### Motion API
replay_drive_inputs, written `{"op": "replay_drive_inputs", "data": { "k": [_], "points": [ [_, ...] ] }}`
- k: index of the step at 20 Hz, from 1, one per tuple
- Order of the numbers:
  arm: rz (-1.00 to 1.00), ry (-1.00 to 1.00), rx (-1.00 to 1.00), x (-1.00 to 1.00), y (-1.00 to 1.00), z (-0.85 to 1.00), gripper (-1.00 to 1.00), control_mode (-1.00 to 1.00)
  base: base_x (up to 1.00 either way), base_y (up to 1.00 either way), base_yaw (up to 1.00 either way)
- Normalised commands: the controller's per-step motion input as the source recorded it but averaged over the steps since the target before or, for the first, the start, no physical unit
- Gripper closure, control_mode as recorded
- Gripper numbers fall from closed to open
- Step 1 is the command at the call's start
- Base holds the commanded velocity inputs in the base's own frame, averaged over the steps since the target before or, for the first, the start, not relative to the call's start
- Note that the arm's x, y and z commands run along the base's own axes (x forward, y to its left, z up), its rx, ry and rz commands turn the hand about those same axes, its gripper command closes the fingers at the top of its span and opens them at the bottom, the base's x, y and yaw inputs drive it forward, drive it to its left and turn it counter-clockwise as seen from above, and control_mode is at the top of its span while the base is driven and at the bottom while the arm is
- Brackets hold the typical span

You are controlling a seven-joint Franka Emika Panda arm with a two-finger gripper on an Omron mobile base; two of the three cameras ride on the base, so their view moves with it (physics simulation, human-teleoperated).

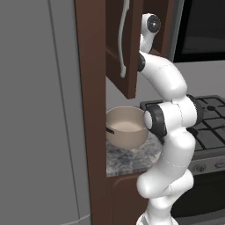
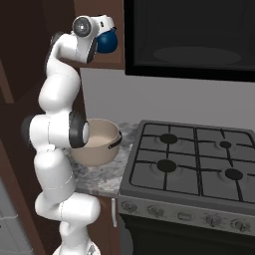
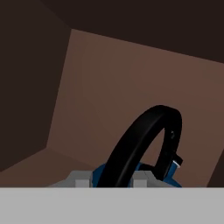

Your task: Pick the kettle from the cabinet and place it on a stove burner. Then pick the pot from the counter and place it on another stove burner. Finally, turn both burners on.

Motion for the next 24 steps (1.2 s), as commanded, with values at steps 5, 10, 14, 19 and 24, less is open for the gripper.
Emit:
{"op": "replay_drive_inputs", "data": {
  "k": [5,10,14,19,24],
  "points": [
    [0.00,0.00,0.00,0.00,0.00,0.00,1.00,-1.00,0.00,0.00,0.00],
    [0.00,0.00,0.00,-0.01,0.00,0.00,1.00,-1.00,0.00,0.00,0.00],
    [0.00,0.00,0.00,-0.02,0.00,0.00,1.00,-1.00,0.00,0.00,0.00],
    [0.00,0.00,0.00,-0.17,0.00,0.00,1.00,-1.00,0.00,0.00,0.00],
    [-0.01,0.00,0.00,-0.22,0.00,0.00,1.00,-1.00,0.00,0.00,0.00]
  ]
}}
